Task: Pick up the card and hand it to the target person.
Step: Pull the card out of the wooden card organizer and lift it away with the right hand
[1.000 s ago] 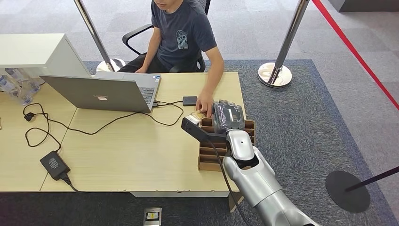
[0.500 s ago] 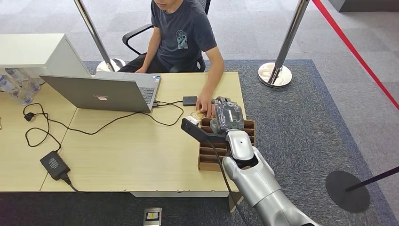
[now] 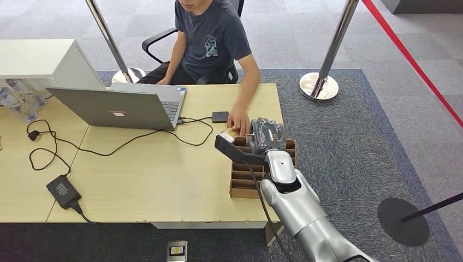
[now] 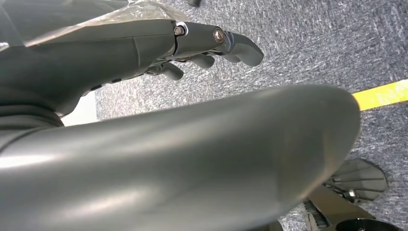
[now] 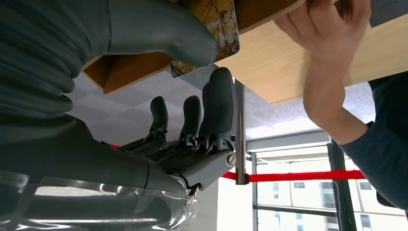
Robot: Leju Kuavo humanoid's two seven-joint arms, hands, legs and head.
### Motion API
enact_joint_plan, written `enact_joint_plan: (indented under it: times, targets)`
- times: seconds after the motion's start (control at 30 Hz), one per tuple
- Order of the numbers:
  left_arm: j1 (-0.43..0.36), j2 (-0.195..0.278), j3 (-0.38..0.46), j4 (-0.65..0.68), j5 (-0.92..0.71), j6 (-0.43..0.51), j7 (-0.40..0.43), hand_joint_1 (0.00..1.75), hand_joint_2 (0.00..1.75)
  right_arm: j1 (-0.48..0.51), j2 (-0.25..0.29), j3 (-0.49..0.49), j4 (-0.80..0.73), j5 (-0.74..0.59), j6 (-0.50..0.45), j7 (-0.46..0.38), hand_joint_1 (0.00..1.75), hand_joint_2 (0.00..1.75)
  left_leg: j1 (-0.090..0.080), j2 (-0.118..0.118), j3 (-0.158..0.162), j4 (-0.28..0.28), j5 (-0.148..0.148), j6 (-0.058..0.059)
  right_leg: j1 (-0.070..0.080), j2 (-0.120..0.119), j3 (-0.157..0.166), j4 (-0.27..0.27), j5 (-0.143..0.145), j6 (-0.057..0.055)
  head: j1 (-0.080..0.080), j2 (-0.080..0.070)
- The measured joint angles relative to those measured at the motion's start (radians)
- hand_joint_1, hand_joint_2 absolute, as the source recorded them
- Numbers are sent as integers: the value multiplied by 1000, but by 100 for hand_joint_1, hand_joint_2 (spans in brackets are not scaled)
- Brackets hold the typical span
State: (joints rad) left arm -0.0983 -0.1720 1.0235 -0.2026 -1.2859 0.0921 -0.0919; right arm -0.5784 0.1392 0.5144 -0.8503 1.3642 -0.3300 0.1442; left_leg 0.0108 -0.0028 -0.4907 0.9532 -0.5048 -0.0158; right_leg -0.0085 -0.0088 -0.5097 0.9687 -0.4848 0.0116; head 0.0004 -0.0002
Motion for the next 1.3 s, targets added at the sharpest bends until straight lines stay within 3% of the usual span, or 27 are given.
enact_joint_plan:
  times: [0.27,0.77,1.3]
  targets:
    - [0,0,0,0,0,-2,0,0,0,-3,0,-17,25,1,-13,0,92,175,0,0,0,0,0,0,0,0,0,0,0,0,0,0]
    - [0,0,0,0,-4,-2,0,0,0,-10,2,-27,49,6,-18,0,100,175,0,0,0,0,0,0,0,0,0,0,0,0,0,0]
    - [-1,0,-1,0,-11,-5,7,0,0,2,1,-42,51,18,-15,10,94,175,0,0,0,0,0,0,0,0,0,0,0,0,0,0]
